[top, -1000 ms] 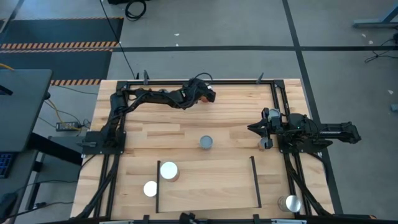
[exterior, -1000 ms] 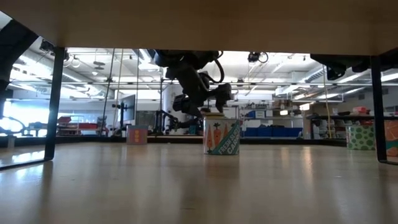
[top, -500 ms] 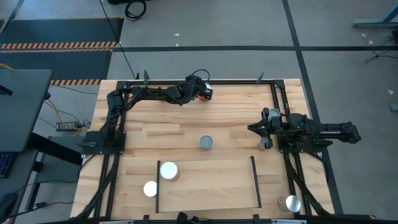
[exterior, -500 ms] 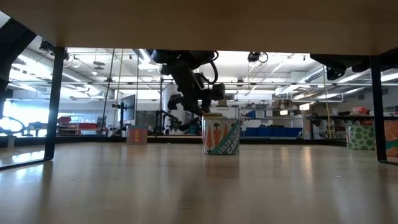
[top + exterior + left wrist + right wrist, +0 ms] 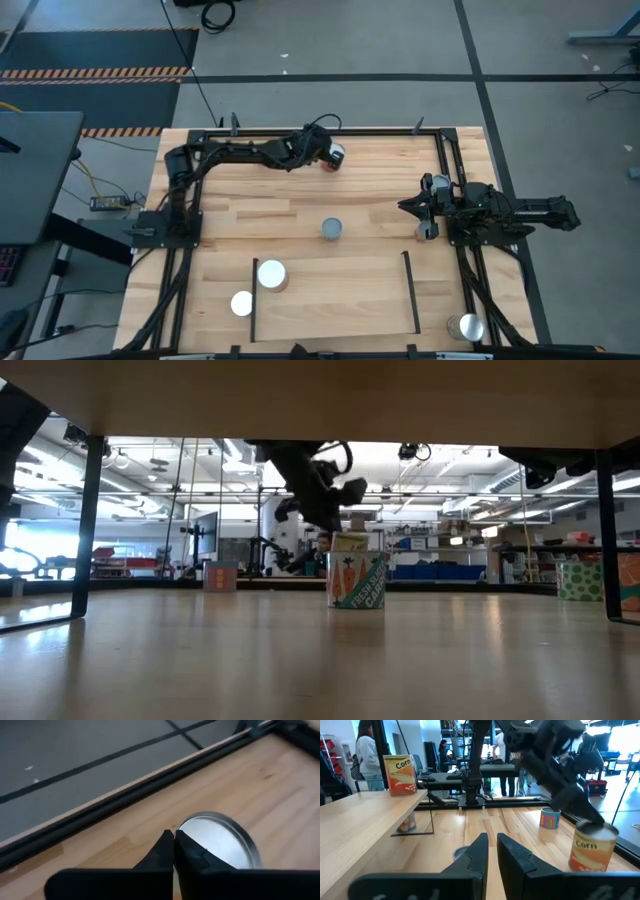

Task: Pick and place cans onto a shelf
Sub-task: Put the canned corn on the shelf aligned with the other canned corn

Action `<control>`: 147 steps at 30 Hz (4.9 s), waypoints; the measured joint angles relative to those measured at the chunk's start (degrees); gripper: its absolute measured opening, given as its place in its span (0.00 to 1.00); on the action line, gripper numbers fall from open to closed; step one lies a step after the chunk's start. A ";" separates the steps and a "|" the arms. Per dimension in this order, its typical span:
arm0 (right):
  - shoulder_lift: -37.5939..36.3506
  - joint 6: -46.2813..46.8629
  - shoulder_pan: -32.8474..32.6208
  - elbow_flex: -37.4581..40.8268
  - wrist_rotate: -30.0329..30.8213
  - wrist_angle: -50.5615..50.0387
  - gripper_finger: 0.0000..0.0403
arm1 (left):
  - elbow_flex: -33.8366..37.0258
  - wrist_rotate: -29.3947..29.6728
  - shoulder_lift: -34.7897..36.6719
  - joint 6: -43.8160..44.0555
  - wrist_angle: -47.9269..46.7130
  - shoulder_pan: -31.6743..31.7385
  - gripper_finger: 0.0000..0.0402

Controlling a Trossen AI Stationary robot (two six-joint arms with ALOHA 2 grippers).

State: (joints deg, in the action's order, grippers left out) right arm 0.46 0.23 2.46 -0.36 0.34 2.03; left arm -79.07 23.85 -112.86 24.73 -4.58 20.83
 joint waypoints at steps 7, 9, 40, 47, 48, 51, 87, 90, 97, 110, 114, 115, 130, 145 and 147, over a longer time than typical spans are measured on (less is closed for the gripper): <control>0.01 0.00 0.02 0.01 0.00 0.02 0.12 | -0.04 -0.07 3.86 -1.62 0.84 -2.29 0.01; 0.00 0.00 0.01 0.00 0.00 -0.01 0.12 | -0.04 -1.60 5.54 -1.92 0.94 -3.27 0.01; 0.01 0.00 0.02 0.02 0.00 0.02 0.12 | -0.22 -20.17 32.63 -2.21 -17.27 -28.39 0.01; 0.01 0.00 0.02 0.02 0.01 0.02 0.12 | -0.22 -17.51 32.72 3.88 -17.58 -41.33 0.01; 0.01 0.00 0.01 0.00 0.01 0.00 0.12 | -0.22 -15.84 32.59 4.34 -17.70 -43.57 0.01; 0.01 0.00 0.00 0.00 0.00 0.02 0.12 | -0.22 -9.97 32.09 6.38 -19.95 -49.69 0.01; 0.01 0.00 0.00 0.00 0.02 0.02 0.12 | -0.20 9.63 26.56 19.79 -32.20 -69.30 0.01; 0.00 0.00 0.02 0.01 0.01 0.02 0.12 | -0.24 5.98 26.64 19.89 -31.86 -69.31 0.01; 0.00 0.00 0.02 0.01 0.02 0.02 0.12 | -0.26 5.23 26.67 19.61 -31.82 -68.85 0.02; -0.01 0.00 0.00 0.00 0.00 0.00 0.12 | -0.26 4.37 26.71 19.04 -31.95 -67.86 0.02; 0.01 0.00 0.01 0.00 0.00 0.02 0.12 | -0.26 4.42 26.71 18.94 -31.98 -67.86 0.02; 0.01 0.00 0.02 0.02 0.02 0.01 0.12 | -0.26 4.44 26.71 18.94 -32.00 -67.86 0.02; -0.01 0.01 0.02 0.01 0.01 0.01 0.12 | -0.26 4.77 26.71 17.69 -32.04 -67.69 0.02; 0.00 0.00 0.01 0.01 0.01 0.01 0.12 | -1.62 5.33 26.93 12.90 -34.46 -66.80 0.02; -0.01 0.00 0.02 0.02 0.00 0.02 0.12 | -1.62 4.29 26.95 12.24 -34.38 -66.81 0.02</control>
State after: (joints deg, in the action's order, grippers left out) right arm 0.45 0.23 2.48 -0.34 0.34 2.04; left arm -80.68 28.15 -85.91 36.97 -38.96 -45.98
